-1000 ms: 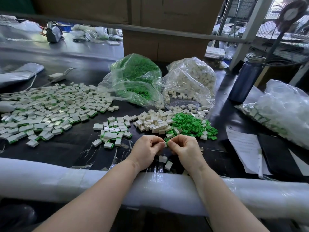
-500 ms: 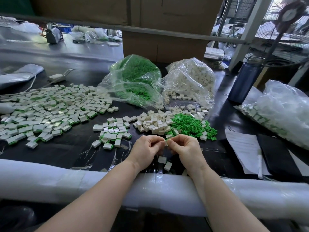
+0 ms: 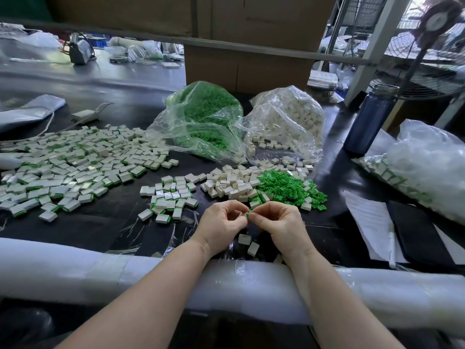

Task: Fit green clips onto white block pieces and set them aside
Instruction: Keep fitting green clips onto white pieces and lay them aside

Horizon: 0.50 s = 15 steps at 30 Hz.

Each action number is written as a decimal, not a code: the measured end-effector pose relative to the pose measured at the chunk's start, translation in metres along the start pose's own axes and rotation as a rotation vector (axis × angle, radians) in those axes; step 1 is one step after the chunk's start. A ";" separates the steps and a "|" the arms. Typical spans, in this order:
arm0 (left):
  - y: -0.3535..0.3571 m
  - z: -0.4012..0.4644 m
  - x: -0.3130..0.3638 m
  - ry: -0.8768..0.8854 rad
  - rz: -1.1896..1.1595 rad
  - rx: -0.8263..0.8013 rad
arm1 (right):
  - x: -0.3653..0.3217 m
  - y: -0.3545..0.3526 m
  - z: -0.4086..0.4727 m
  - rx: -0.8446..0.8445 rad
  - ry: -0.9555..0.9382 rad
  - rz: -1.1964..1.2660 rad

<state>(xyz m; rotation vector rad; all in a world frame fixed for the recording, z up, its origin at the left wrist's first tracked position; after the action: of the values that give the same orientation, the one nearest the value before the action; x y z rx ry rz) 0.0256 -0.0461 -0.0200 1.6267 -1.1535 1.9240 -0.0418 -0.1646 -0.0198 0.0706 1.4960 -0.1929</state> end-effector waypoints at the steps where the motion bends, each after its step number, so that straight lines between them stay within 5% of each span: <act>1: 0.000 0.000 0.000 0.002 -0.017 0.000 | 0.000 0.000 0.000 0.004 0.001 0.013; 7: 0.000 0.000 -0.001 0.031 -0.112 -0.015 | 0.002 -0.004 0.003 0.066 -0.023 -0.028; 15: 0.001 0.000 0.005 0.089 -0.046 -0.033 | 0.001 0.008 0.006 -0.144 -0.036 -0.014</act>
<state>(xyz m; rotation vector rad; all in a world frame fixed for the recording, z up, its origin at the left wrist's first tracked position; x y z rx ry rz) 0.0238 -0.0476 -0.0156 1.5213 -1.0977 1.9180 -0.0349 -0.1576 -0.0213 -0.0583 1.4706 -0.0971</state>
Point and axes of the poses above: each hand's wrist, its own z-axis towards the middle knuckle, its own y-axis out of the palm, x = y × z, the point moved 4 cm from there along z, towards the middle knuckle, and after that the axes turned 15 degrees about -x, right-handed, at the moved point
